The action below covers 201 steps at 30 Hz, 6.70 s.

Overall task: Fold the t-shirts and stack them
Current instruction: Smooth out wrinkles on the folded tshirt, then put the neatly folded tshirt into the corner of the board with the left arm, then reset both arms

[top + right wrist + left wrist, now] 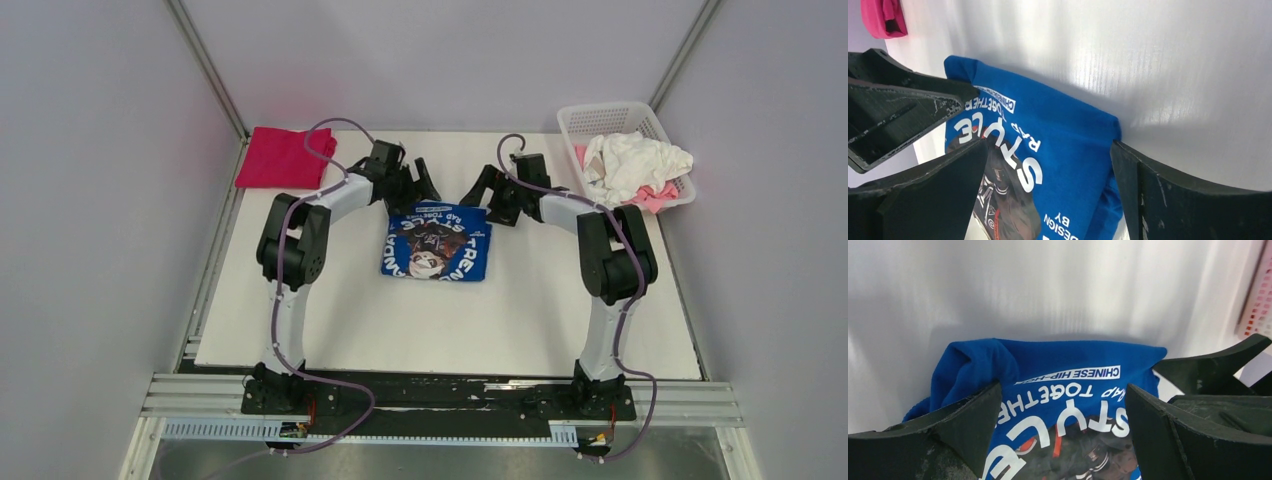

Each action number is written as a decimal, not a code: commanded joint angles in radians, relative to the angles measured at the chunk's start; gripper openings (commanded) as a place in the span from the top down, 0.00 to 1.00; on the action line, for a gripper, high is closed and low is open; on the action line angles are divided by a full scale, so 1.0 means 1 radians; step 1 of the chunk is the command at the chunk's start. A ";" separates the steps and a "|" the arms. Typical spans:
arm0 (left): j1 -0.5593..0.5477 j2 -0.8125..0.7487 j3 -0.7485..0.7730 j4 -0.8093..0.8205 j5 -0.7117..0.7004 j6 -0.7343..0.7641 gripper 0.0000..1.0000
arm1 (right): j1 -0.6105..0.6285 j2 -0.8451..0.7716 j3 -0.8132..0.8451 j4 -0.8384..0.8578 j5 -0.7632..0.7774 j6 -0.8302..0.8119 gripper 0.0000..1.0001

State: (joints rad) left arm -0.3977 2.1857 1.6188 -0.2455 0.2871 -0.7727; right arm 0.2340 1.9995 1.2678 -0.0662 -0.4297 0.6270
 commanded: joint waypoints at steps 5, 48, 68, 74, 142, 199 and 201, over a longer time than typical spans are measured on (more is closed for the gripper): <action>-0.015 -0.303 -0.124 -0.114 -0.049 0.090 0.00 | 0.037 -0.258 -0.045 -0.064 0.024 -0.027 0.00; -0.079 -0.633 -0.584 -0.148 -0.377 0.130 0.00 | 0.178 -1.150 -0.771 -0.039 0.418 0.012 0.00; -0.163 -0.259 -0.410 -0.140 -0.357 0.138 0.41 | 0.179 -1.346 -0.821 -0.248 0.590 -0.004 0.00; -0.177 -0.185 -0.248 -0.304 -0.543 0.169 1.00 | 0.178 -1.352 -0.825 -0.268 0.633 -0.014 0.00; 0.489 0.319 0.750 0.014 -0.797 1.130 1.00 | 0.177 -1.103 -0.701 -0.282 0.832 -0.025 0.00; -0.102 -1.251 -1.074 0.250 -0.634 0.211 0.00 | 0.124 -1.274 -0.906 -0.122 0.769 0.043 0.00; -0.102 -1.258 -1.074 0.250 -0.638 0.214 0.00 | 0.124 -1.278 -0.907 -0.121 0.779 0.049 0.00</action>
State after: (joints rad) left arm -0.4961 0.9424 0.5049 -0.0353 -0.3210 -0.5426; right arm 0.3611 0.7357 0.3611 -0.2600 0.3241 0.6533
